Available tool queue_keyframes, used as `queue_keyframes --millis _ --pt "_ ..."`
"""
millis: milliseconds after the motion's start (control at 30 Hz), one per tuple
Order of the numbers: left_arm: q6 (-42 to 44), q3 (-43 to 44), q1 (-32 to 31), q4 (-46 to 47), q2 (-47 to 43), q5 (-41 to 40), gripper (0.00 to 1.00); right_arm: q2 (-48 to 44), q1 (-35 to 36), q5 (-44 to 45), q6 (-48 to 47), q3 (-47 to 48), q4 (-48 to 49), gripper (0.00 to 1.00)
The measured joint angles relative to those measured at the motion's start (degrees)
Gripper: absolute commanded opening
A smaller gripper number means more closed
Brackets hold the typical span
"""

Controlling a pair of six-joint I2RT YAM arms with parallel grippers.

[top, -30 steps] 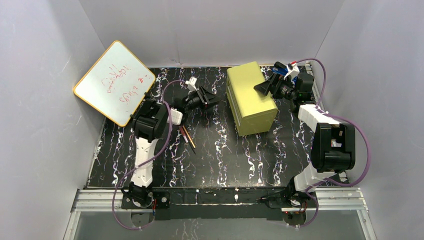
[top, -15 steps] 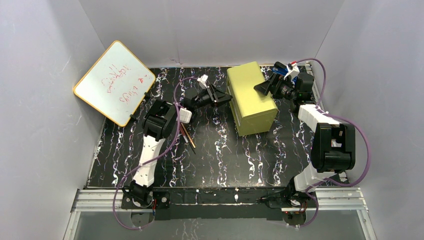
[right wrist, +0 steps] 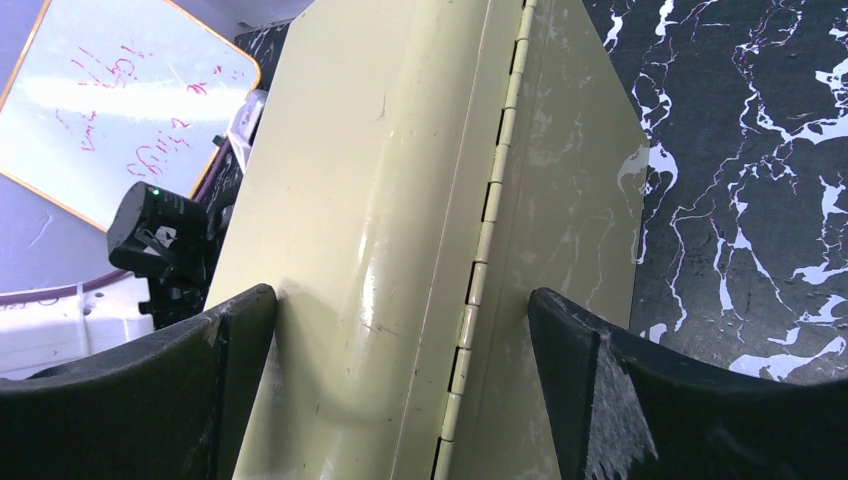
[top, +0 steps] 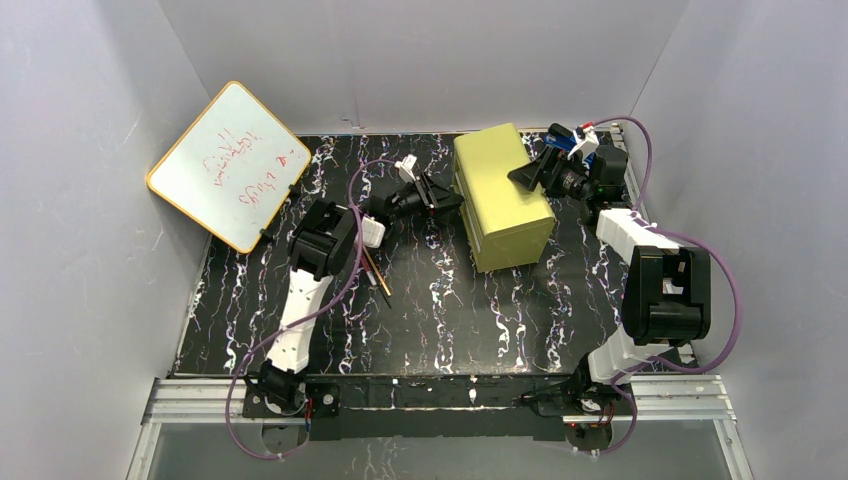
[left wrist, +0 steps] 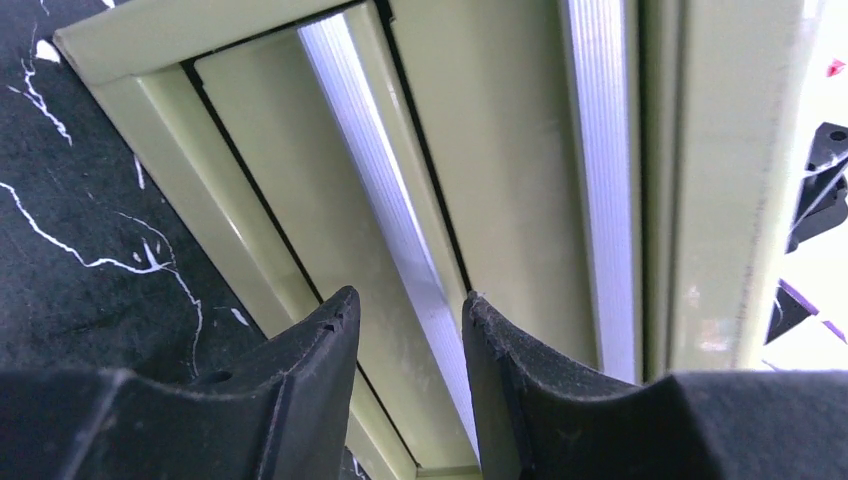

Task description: Organize the makeup

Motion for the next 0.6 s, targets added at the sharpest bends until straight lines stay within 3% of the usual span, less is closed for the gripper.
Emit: queue_keyframes --millis 367,533,600 --pt "-0.44 4.24 -1.01 0.2 3.1 -0.9 0.36 0.0 0.0 -0.02 -0.02 0.0 -0.02 1.0" --pt "-1.09 6.23 -1.46 0.26 4.09 -0.74 0.23 0.02 -0.07 -0.04 -0.04 0.0 -0.02 1.0" --pt "-1.86 7.02 -1.44 0.48 4.66 -0.37 0.02 0.02 -0.13 0.0 -0.04 0.0 -0.02 1.0"
